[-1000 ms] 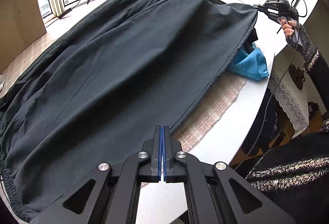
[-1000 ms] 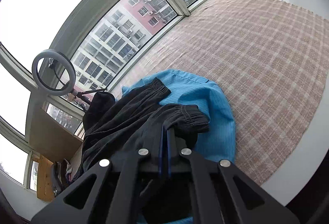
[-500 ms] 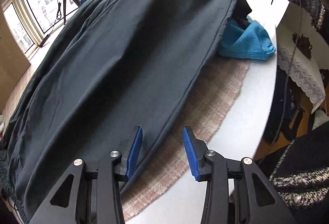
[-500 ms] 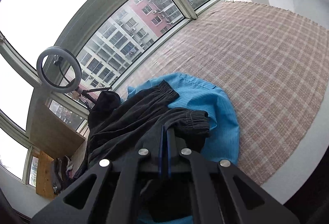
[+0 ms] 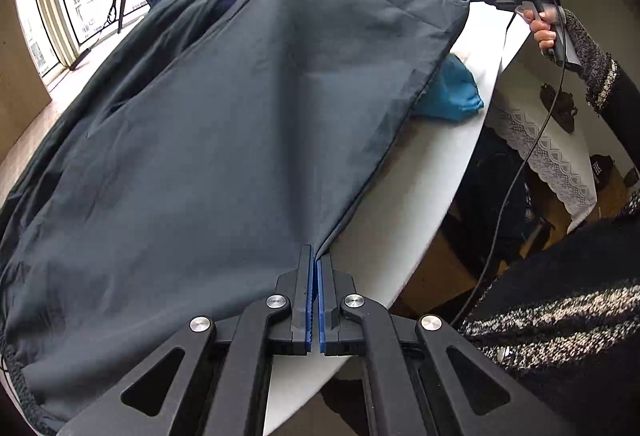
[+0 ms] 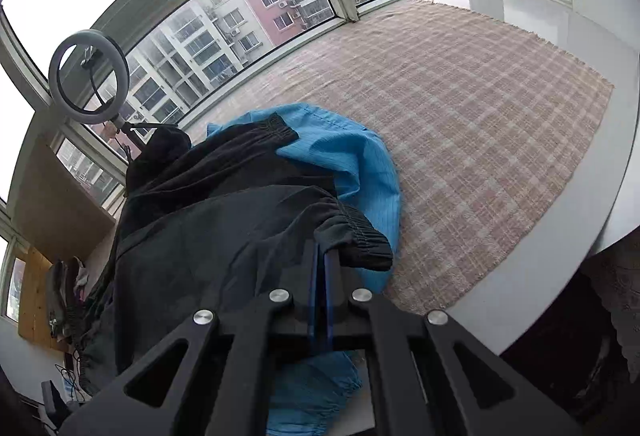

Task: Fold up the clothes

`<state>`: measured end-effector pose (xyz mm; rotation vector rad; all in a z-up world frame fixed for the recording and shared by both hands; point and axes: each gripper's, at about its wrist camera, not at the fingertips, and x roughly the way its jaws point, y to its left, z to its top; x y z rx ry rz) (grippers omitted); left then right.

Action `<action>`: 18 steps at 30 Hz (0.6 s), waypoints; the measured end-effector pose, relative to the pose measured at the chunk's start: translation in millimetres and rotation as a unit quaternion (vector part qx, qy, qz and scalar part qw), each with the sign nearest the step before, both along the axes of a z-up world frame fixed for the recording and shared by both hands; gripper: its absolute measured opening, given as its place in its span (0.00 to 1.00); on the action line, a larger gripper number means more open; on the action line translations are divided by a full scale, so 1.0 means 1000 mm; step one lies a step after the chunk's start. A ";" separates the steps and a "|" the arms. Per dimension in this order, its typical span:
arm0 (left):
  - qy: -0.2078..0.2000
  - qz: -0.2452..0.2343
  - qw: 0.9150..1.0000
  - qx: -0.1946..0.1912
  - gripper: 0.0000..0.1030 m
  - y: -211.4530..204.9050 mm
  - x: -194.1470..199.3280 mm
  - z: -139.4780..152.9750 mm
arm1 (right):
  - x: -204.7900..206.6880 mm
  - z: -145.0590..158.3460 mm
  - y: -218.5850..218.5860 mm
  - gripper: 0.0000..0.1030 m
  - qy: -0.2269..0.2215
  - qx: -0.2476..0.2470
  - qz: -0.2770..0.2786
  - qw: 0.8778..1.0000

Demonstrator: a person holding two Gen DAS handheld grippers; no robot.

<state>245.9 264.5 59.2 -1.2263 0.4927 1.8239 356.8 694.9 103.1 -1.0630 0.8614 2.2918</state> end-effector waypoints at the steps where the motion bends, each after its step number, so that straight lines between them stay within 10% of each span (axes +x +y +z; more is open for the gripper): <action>1: -0.013 0.003 1.000 -0.008 0.01 0.002 -0.001 -0.008 | -0.001 -0.012 0.002 0.03 -0.015 -0.004 -0.007 1.000; 10: 0.003 0.130 0.991 0.022 0.33 -0.060 -0.015 0.031 | -0.009 -0.024 0.016 0.04 -0.079 0.011 -0.028 0.996; 18: 0.033 0.341 0.940 0.002 0.33 -0.228 -0.059 0.046 | -0.012 0.025 -0.002 0.10 -0.061 0.040 -0.044 0.996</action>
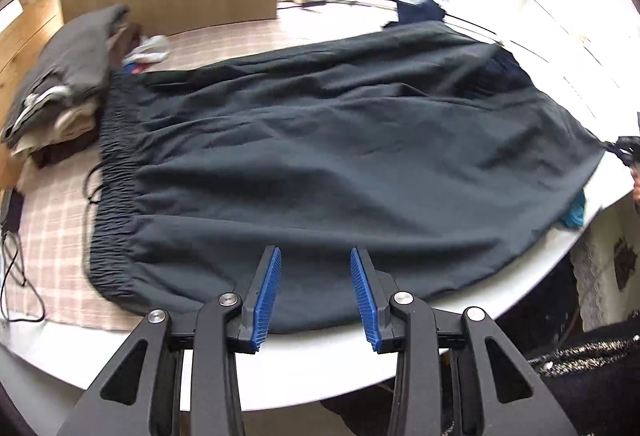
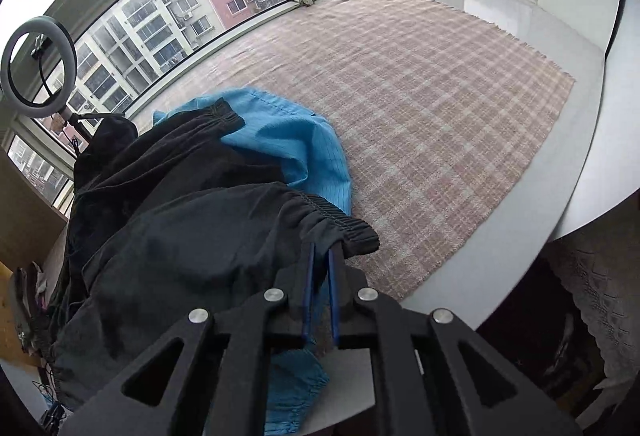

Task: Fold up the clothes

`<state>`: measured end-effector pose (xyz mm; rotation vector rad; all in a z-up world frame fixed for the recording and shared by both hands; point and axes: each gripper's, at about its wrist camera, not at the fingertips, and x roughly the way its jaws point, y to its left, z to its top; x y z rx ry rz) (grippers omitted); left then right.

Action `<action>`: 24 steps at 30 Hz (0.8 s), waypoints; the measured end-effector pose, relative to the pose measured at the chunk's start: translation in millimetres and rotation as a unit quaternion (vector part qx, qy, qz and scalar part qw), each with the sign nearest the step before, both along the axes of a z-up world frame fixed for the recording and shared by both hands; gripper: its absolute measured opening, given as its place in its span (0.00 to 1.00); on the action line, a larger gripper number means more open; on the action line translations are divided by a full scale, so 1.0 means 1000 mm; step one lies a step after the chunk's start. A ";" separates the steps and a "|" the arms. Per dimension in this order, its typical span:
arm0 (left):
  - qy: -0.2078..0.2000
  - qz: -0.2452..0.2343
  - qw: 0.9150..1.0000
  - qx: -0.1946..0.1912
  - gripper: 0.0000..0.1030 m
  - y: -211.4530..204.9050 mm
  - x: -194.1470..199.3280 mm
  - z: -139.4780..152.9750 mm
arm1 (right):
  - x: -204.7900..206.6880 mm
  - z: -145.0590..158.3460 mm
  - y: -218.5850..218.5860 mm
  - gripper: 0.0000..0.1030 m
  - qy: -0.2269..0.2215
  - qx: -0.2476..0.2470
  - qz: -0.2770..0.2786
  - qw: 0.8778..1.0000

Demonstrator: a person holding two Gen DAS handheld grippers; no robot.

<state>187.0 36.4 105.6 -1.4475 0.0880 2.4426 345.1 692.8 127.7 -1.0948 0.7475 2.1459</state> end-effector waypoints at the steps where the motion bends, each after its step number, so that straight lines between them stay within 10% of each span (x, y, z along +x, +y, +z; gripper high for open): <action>1: 0.005 0.016 1.000 -0.020 0.33 -0.017 -0.008 -0.005 | -0.003 0.005 -0.004 0.15 -0.003 0.009 -0.001 1.000; 5: -0.002 0.059 0.995 -0.084 0.33 -0.077 -0.030 -0.029 | -0.007 0.020 -0.021 0.20 -0.011 0.021 -0.016 1.000; 10: -0.023 0.070 0.997 -0.025 0.34 -0.142 -0.031 -0.044 | 0.000 0.049 -0.043 0.21 -0.006 0.044 -0.050 0.998; 15: -0.051 0.030 0.997 -0.045 0.34 -0.146 -0.045 -0.061 | -0.024 0.073 -0.078 0.21 0.022 0.037 -0.034 0.999; 20: -0.001 0.001 1.000 -0.008 0.31 -0.145 -0.077 -0.011 | -0.080 0.104 -0.116 0.23 0.022 0.081 0.048 0.995; 24: 0.064 -0.062 0.996 -0.021 0.33 -0.108 -0.121 0.039 | -0.123 0.127 -0.128 0.43 0.014 0.135 0.119 0.984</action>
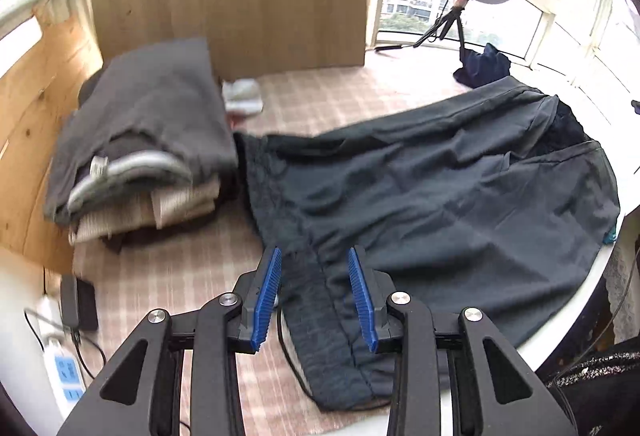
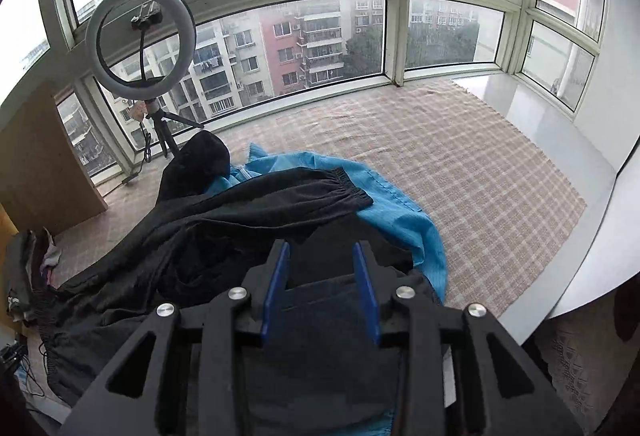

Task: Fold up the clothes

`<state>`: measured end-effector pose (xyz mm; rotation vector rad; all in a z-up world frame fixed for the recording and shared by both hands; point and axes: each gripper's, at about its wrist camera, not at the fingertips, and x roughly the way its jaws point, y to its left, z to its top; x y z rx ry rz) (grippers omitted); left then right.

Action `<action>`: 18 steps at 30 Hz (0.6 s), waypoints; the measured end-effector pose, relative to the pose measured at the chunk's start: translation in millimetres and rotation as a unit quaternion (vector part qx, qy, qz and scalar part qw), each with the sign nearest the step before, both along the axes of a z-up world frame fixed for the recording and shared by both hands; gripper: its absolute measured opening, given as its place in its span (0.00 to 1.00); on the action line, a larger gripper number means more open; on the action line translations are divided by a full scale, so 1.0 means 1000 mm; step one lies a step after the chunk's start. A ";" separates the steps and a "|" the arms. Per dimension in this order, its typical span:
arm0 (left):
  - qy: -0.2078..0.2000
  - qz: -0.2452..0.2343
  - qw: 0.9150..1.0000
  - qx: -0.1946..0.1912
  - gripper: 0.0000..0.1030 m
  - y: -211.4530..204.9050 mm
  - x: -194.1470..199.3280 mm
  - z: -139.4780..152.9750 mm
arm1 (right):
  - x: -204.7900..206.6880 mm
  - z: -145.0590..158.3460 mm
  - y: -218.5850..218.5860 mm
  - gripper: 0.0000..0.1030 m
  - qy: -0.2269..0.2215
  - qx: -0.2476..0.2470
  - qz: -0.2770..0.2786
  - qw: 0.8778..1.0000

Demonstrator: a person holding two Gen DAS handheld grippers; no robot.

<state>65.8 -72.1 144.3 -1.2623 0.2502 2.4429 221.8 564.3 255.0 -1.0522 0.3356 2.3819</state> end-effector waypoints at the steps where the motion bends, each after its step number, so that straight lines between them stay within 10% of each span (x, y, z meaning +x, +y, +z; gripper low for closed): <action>1: 0.010 -0.014 1.000 -0.007 0.33 0.013 -0.013 0.008 | -0.011 0.002 0.001 0.45 -0.007 0.015 0.018 1.000; 10: 0.016 -0.149 0.987 -0.058 0.38 0.173 -0.083 0.009 | -0.112 -0.038 0.059 0.45 -0.099 0.043 0.151 0.983; 18: -0.043 -0.160 0.982 -0.089 0.39 0.227 -0.111 -0.027 | -0.204 -0.122 0.077 0.46 -0.211 0.129 0.319 0.915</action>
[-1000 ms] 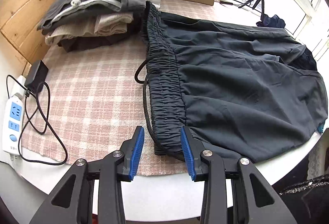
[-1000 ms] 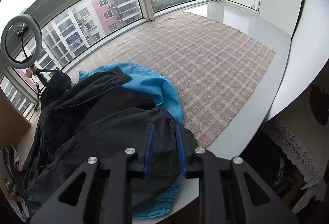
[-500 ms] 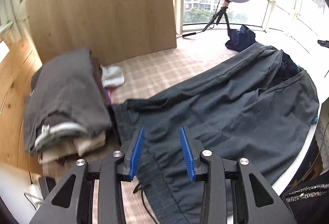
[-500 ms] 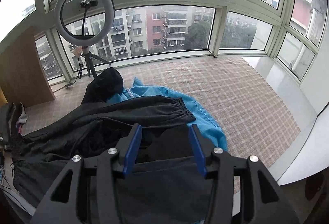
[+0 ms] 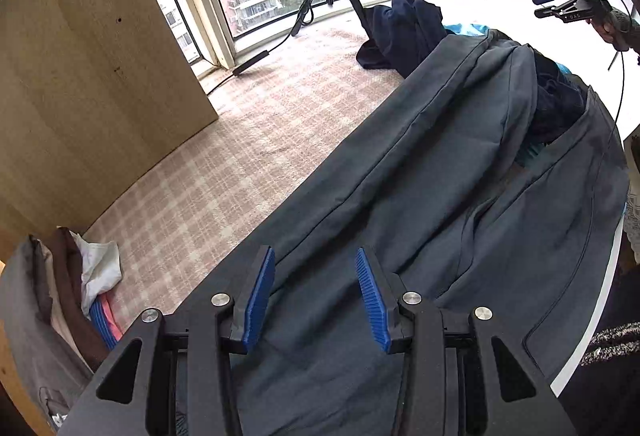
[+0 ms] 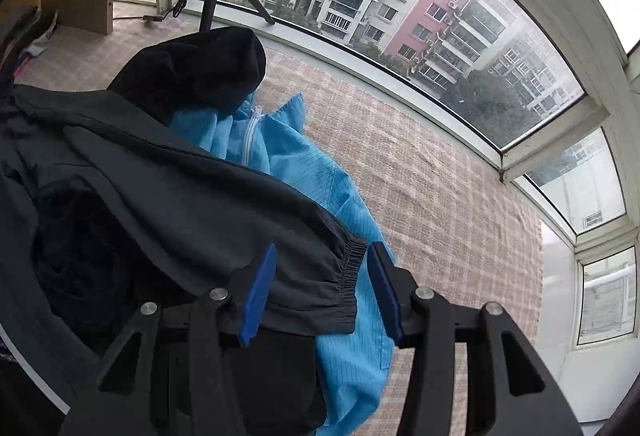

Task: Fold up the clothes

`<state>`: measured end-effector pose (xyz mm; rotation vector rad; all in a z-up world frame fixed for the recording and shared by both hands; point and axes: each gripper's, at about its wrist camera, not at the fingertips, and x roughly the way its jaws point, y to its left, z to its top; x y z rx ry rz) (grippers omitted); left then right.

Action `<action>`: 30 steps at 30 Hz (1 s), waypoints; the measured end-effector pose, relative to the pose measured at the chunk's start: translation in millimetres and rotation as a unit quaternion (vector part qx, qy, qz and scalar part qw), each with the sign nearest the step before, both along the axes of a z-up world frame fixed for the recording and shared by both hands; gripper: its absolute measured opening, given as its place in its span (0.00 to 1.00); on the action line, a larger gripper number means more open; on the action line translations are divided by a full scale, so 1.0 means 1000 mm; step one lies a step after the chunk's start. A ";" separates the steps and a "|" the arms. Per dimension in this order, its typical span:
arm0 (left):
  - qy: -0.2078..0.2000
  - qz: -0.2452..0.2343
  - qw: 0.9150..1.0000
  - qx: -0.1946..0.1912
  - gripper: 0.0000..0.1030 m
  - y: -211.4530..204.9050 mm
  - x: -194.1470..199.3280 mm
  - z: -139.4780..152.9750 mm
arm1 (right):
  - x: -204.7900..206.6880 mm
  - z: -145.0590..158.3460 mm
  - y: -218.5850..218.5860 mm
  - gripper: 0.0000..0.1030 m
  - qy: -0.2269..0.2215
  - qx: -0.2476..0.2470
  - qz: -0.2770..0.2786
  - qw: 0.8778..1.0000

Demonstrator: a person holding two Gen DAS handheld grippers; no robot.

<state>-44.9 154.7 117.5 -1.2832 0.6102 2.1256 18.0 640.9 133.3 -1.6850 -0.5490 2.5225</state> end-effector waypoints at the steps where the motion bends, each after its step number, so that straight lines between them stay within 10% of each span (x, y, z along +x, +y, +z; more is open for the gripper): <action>1: -0.007 0.005 1.000 -0.002 0.39 0.001 -0.003 -0.004 | -0.011 -0.012 0.001 0.46 -0.011 -0.001 0.016 1.000; 12: -0.052 -0.005 0.997 -0.056 0.39 0.019 -0.030 -0.055 | -0.079 -0.104 -0.014 0.46 -0.115 -0.027 0.165 0.979; 18: -0.059 -0.027 0.994 -0.088 0.39 0.023 -0.052 -0.081 | -0.092 -0.106 -0.009 0.43 -0.125 -0.058 0.158 0.978; 22: -0.058 -0.044 0.993 -0.095 0.19 0.024 -0.057 -0.086 | -0.092 -0.109 -0.011 0.12 -0.132 -0.074 0.154 0.977; 23: -0.055 -0.042 0.993 -0.094 0.06 0.024 -0.058 -0.084 | -0.092 -0.107 -0.012 0.09 -0.130 -0.072 0.153 0.977; 30: -0.001 -0.014 0.999 -0.041 0.03 0.006 -0.065 -0.032 | -0.085 -0.060 -0.007 0.03 -0.067 -0.063 0.129 0.987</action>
